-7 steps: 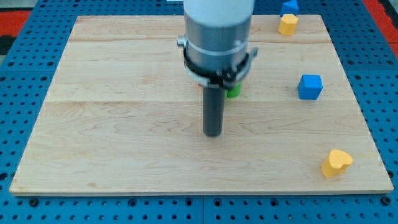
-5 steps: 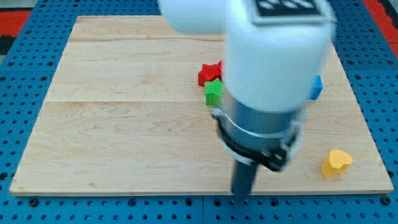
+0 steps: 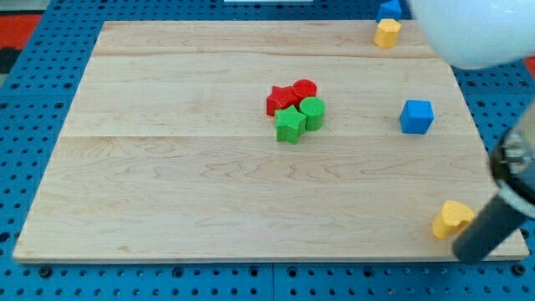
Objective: Move the yellow heart closer to the blue cube
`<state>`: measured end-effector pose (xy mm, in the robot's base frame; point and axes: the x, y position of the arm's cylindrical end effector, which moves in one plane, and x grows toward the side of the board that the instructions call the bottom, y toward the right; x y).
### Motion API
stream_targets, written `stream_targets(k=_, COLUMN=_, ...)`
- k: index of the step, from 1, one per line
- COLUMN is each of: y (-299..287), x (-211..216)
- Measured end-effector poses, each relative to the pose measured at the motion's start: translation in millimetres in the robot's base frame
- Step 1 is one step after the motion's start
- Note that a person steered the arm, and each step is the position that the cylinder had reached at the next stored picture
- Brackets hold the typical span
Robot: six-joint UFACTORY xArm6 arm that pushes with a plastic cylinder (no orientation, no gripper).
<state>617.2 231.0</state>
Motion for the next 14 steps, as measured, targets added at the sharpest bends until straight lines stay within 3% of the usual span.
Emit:
stream_targets(k=1, y=47.2, x=-4.1)
stream_targets(k=5, y=-3.7, x=-10.4)
stream_targets(k=11, y=-33.2, x=-129.3)
stream_targets(k=12, y=-69.7, x=-129.6)
stream_targets(k=14, y=-85.9, x=-129.6)
